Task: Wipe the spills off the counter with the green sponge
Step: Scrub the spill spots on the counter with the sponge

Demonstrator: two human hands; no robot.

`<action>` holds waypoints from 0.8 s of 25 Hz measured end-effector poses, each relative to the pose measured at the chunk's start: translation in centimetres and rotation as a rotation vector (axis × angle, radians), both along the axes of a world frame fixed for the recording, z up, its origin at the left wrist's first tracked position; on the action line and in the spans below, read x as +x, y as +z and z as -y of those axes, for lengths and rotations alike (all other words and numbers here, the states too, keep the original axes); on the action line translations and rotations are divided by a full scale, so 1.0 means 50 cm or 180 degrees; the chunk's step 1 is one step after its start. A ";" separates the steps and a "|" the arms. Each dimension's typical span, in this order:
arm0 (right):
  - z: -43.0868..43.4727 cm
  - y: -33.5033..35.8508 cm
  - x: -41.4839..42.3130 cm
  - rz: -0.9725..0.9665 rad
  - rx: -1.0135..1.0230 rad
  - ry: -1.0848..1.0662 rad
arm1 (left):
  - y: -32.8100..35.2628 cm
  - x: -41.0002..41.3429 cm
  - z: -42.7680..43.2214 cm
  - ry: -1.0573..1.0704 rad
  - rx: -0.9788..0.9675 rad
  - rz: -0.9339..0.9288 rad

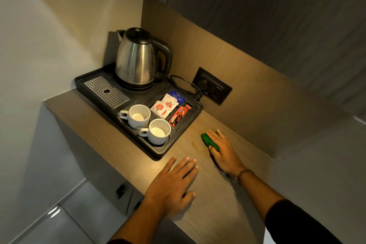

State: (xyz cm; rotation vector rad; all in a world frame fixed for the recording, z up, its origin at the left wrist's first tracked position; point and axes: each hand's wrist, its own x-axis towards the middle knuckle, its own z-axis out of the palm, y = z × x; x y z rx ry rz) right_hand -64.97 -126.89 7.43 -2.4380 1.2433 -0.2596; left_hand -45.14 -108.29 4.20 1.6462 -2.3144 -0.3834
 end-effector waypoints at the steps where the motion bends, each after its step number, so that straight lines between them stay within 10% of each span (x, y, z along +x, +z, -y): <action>1: 0.007 0.005 0.038 -0.0015 0.0077 -0.0030 | 0.000 0.000 0.000 -0.0006 -0.0009 0.0027; 6: -0.057 -0.010 -0.041 -0.0110 0.0022 0.0846 | 0.001 -0.003 -0.001 0.0021 0.0005 -0.0021; 20: -0.149 -0.007 -0.208 0.0003 -0.0024 -0.0026 | -0.012 0.002 0.000 0.0016 -0.0090 -0.0075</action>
